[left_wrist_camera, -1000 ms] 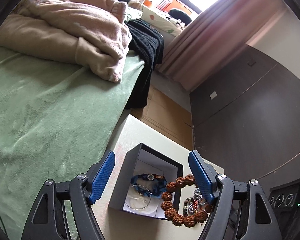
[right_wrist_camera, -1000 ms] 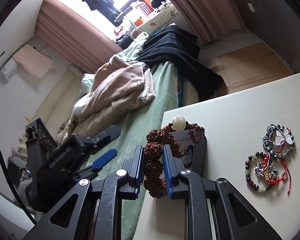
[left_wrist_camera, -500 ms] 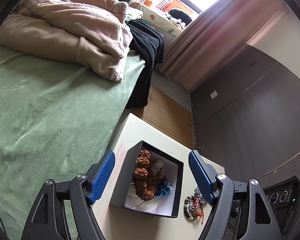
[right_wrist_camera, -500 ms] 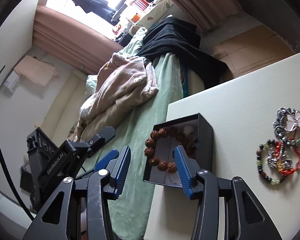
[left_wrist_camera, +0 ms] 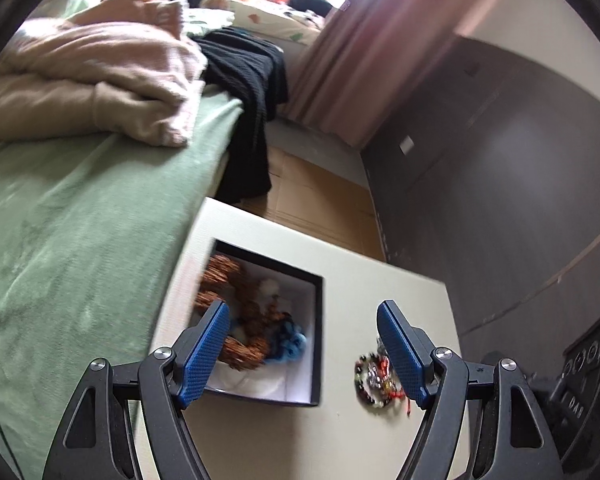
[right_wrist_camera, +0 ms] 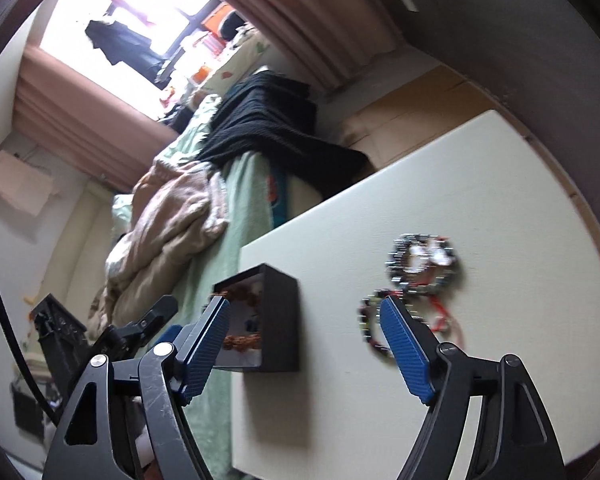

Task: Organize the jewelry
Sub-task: 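Move both tools over the remaining beaded bracelets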

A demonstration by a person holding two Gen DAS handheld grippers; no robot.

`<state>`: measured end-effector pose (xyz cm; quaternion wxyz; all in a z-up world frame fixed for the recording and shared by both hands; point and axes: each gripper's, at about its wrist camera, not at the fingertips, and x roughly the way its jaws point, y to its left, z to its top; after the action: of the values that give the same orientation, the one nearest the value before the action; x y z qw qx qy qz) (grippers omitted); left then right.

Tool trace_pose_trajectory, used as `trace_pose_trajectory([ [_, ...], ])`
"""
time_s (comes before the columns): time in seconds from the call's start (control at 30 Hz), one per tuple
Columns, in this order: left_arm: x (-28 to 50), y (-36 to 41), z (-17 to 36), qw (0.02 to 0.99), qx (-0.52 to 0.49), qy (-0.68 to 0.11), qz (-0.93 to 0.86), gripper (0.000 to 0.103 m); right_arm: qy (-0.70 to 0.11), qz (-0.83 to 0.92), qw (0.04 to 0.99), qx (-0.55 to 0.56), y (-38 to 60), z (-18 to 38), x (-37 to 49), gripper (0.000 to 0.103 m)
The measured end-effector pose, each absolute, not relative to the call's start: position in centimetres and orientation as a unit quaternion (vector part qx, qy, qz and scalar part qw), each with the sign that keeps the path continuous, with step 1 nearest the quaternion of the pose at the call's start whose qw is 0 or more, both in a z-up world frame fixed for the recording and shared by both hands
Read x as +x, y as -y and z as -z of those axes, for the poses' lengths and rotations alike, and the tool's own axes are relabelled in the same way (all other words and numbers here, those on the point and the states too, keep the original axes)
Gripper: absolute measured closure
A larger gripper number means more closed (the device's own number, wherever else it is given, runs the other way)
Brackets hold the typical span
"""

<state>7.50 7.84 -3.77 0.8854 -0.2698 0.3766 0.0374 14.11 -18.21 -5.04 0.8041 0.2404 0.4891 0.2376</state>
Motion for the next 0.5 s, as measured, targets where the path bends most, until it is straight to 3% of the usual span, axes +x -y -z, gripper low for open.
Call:
trace_pose_trajectory([
  [0.37, 8.6, 0.0, 4.4, 0.898, -0.197, -0.394, 0.022, 0.027, -0.516, -0.171, 0.803, 0.244, 24.1, 6.1, 14.1, 0.026],
  [0.5, 9.3, 2.4, 5.8, 0.887, -0.197, -0.415, 0.037, 0.047, -0.528, -0.15, 0.797, 0.252, 26.5, 6.4, 14.2, 0.026],
])
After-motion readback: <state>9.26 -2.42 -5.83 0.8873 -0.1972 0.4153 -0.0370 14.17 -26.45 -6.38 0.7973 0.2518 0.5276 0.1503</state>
